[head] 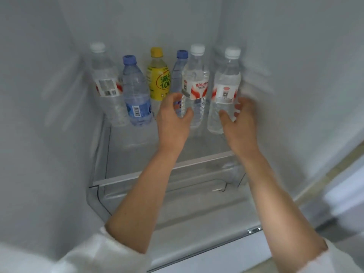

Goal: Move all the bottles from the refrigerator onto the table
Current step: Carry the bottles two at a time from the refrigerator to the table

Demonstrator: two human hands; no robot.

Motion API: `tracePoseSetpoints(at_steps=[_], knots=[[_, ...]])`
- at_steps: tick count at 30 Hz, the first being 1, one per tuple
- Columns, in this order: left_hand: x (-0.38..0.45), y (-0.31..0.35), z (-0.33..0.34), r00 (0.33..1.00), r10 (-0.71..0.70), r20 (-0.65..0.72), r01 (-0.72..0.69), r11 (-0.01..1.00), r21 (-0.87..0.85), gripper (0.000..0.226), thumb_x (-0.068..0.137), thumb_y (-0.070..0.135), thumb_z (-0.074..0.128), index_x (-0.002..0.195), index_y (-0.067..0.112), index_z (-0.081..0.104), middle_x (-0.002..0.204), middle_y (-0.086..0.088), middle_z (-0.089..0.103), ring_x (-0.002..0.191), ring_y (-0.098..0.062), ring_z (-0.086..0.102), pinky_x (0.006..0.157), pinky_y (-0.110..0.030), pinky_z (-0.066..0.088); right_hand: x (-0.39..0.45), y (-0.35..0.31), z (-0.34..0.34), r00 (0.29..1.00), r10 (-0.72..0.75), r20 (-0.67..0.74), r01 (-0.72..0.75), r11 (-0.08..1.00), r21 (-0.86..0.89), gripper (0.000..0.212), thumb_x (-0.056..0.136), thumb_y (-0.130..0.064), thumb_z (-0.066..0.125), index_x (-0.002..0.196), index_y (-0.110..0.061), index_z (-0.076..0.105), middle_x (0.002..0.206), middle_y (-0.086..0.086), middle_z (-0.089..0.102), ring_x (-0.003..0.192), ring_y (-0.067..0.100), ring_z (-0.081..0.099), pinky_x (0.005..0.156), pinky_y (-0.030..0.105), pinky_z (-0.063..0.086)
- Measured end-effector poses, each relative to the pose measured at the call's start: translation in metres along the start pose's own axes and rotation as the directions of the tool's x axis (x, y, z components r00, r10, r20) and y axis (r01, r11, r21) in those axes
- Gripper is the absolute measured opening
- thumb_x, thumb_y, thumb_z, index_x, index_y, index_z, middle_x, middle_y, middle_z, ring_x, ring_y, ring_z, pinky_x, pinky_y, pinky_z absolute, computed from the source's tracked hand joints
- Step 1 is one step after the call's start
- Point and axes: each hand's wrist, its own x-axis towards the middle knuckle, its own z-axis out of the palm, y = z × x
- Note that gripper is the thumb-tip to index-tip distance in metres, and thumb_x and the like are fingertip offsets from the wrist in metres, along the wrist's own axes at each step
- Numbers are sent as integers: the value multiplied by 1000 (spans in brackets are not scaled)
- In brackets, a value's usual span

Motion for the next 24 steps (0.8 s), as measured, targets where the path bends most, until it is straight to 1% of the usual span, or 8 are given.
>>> tracePoseSetpoints(at_steps=[3, 6, 8, 11, 14, 19, 22, 24], knots=[[15, -12, 20, 1000, -17, -1, 17, 1000, 16, 49, 82, 16, 75, 126, 12, 53, 117, 6, 56, 104, -11, 56, 92, -29, 50, 14, 8, 8, 1000, 27, 14, -27, 1000, 13, 54, 86, -15, 67, 133, -5, 43, 131, 10, 54, 118, 23, 54, 90, 20, 39], [27, -25, 36, 999, -34, 4, 34, 999, 37, 56, 81, 23, 76, 128, 12, 49, 127, -1, 56, 114, -18, 55, 99, -39, 48, 25, 15, 15, 999, 42, 24, -42, 999, 10, 57, 84, -15, 69, 133, -4, 41, 132, 11, 53, 119, 24, 52, 90, 22, 38], [33, -30, 44, 999, -42, 3, 41, 999, 31, 57, 79, 24, 78, 127, 13, 49, 126, -2, 58, 113, -18, 56, 99, -40, 48, 32, 19, 19, 998, 58, 31, -58, 998, 17, 60, 83, -18, 71, 132, -6, 40, 131, 10, 53, 118, 24, 54, 93, 26, 42], [40, -34, 52, 997, -73, 33, 73, 997, 9, 67, 74, 22, 82, 130, 14, 47, 127, -2, 59, 113, -14, 58, 97, -35, 50, 40, 21, 26, 997, 73, 32, -75, 996, 50, 66, 75, -29, 77, 129, -10, 45, 126, 7, 58, 113, 22, 59, 95, 41, 51], [43, -36, 56, 995, -82, 57, 82, 997, -6, 76, 69, 20, 84, 134, 13, 44, 130, -2, 59, 116, -15, 59, 98, -37, 51, 45, 27, 32, 996, 84, 33, -86, 994, 72, 74, 65, -42, 78, 127, -15, 48, 122, 3, 61, 109, 17, 62, 90, 43, 55], [48, -33, 55, 989, -148, 31, 149, 988, -37, 70, 61, 16, 90, 121, 16, 54, 116, 2, 67, 102, -12, 65, 91, -34, 55, 49, 25, 32, 995, 97, 12, -98, 986, 138, 75, 62, -22, 88, 124, -14, 47, 122, 1, 61, 107, 15, 62, 88, 31, 53], [47, -32, 53, 986, -169, 2, 169, 985, -19, 68, 60, 20, 91, 118, 18, 56, 112, 4, 68, 100, -12, 66, 89, -34, 56, 50, 26, 34, 997, 78, 26, -81, 983, 167, 71, 62, -18, 89, 121, -15, 50, 120, 2, 63, 105, 14, 63, 88, 29, 53], [43, -31, 53, 982, -185, -26, 184, 982, -39, 70, 60, 19, 91, 121, 18, 56, 111, 6, 67, 100, -10, 66, 88, -29, 55, 49, 27, 33, 996, 86, 26, -90, 978, 189, 67, 62, -19, 89, 118, -17, 51, 117, 0, 63, 104, 13, 63, 88, 29, 53]])
